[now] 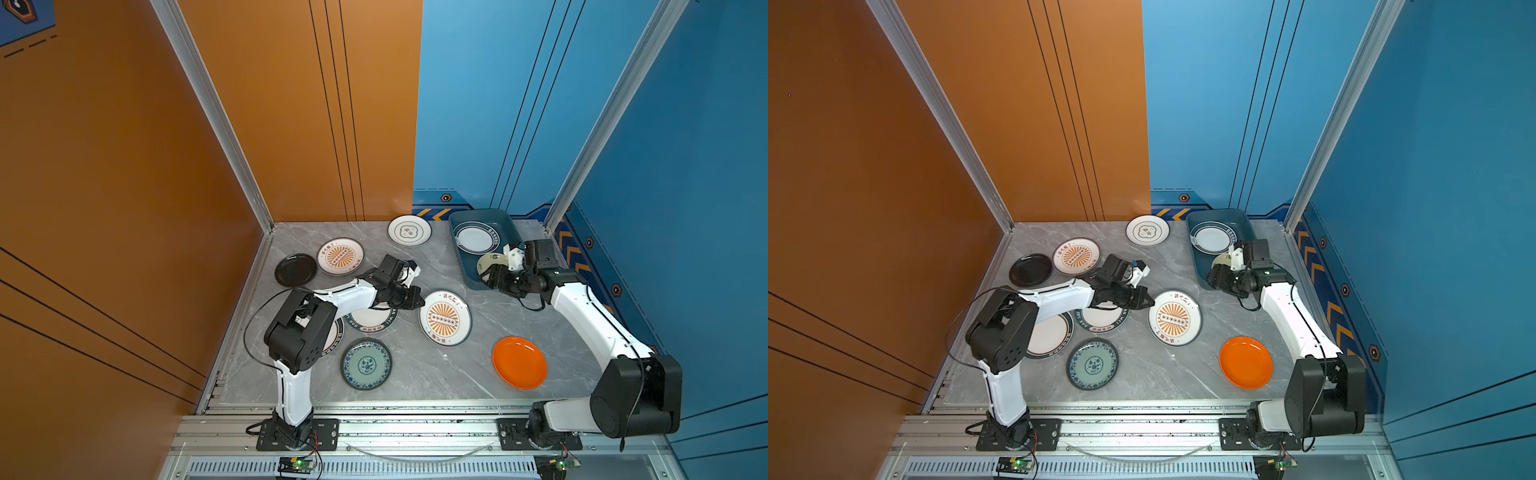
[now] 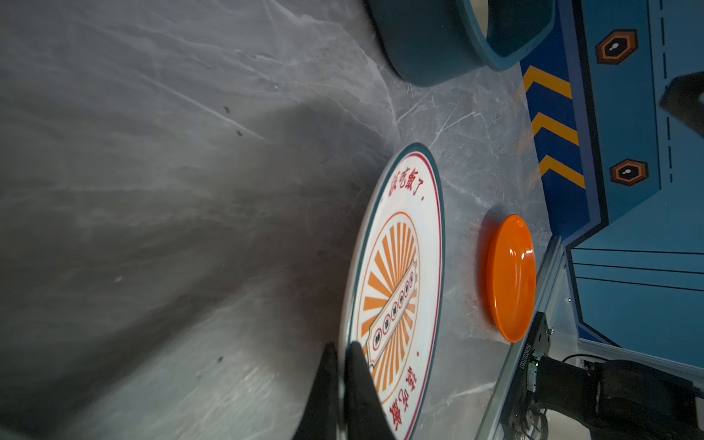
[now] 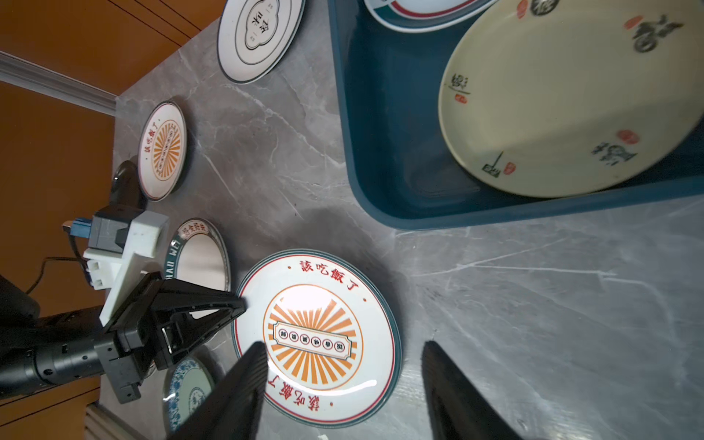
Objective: Place the plates into the plastic bin on the countertop
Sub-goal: Pick up the plate from the center of the table, then place the plate in the plastic bin.
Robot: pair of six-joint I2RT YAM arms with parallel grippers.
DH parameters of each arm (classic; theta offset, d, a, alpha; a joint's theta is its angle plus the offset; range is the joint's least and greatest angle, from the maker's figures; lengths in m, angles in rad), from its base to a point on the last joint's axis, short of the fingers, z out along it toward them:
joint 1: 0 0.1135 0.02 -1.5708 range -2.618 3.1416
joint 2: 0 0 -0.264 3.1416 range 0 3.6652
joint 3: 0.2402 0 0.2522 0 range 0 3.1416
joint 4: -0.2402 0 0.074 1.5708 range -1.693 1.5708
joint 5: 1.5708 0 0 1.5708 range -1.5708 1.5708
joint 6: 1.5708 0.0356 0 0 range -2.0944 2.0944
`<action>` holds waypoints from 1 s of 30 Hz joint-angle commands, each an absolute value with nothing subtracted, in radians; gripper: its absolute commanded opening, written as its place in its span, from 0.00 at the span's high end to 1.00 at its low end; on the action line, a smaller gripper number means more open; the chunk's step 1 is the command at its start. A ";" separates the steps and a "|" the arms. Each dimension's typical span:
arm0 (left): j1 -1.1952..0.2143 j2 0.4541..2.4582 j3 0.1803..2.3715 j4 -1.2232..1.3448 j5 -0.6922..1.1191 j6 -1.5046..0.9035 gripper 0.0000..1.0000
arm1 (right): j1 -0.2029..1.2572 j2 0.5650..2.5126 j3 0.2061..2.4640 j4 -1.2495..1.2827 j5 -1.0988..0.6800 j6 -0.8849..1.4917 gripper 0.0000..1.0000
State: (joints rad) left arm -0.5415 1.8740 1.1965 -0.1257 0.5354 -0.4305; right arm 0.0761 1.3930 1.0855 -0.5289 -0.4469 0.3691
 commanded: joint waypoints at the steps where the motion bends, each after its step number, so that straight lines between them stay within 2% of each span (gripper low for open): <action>1: -0.503 1.790 1.159 -0.157 0.553 -0.400 1.00 | 0.097 1.401 1.060 -0.480 -0.512 0.379 0.26; 12: -0.471 1.715 1.139 -0.148 0.611 -0.413 1.00 | 0.194 1.460 0.896 -0.210 -0.640 0.464 0.26; 22: -0.437 1.647 1.130 -0.149 0.655 -0.425 1.00 | 0.203 1.467 0.896 -0.240 -0.598 0.424 0.27; 30: -0.430 1.629 1.127 -0.145 0.666 -0.434 1.00 | 0.203 1.489 0.848 -0.148 -0.658 0.432 0.29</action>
